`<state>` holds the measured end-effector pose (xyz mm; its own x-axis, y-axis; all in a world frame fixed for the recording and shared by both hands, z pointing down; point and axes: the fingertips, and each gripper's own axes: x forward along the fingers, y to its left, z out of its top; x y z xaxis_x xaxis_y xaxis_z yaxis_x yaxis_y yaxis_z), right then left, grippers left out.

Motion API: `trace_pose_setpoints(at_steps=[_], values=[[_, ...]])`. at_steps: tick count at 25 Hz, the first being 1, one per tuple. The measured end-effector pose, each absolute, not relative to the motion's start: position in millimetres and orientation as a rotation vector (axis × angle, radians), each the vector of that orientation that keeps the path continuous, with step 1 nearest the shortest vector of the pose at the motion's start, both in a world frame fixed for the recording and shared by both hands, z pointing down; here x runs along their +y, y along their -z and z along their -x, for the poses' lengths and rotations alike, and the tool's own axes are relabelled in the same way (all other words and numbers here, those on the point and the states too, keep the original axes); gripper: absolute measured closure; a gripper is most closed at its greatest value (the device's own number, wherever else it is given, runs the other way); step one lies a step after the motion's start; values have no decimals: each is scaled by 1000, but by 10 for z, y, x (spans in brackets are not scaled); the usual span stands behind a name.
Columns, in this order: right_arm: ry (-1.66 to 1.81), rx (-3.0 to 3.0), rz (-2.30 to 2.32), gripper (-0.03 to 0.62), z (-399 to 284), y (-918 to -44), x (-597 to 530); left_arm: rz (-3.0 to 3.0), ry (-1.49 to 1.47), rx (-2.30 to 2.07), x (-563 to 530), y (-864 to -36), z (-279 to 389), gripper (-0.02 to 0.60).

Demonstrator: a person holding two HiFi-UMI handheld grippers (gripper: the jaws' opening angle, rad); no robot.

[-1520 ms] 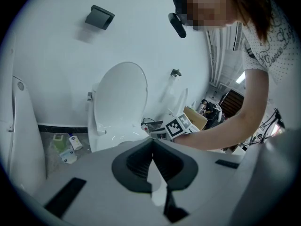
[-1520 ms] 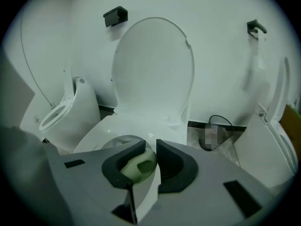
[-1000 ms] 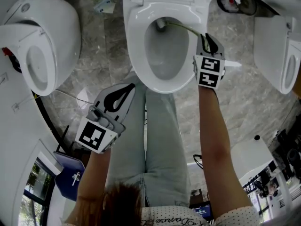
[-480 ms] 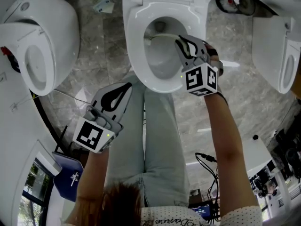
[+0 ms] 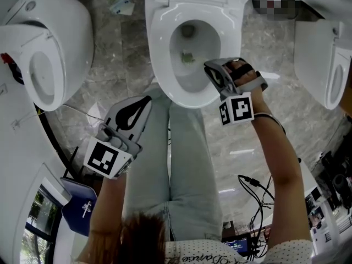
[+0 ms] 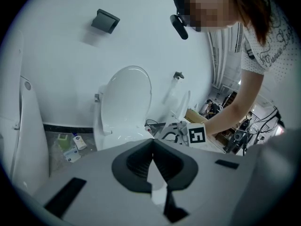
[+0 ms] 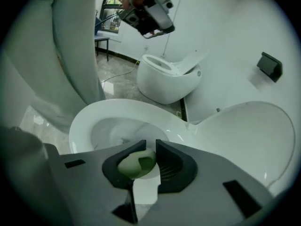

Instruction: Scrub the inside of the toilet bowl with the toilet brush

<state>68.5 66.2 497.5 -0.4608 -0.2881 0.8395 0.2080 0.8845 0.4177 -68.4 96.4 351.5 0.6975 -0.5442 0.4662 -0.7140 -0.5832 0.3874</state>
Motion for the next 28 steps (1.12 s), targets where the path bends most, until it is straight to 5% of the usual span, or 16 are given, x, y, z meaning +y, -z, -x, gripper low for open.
trace_pose_setpoints(at_steps=[28], values=[[697,-1744,30,517,-1014,-5262,-57,-2300,-365,-1045,1061,-3543,894,578]])
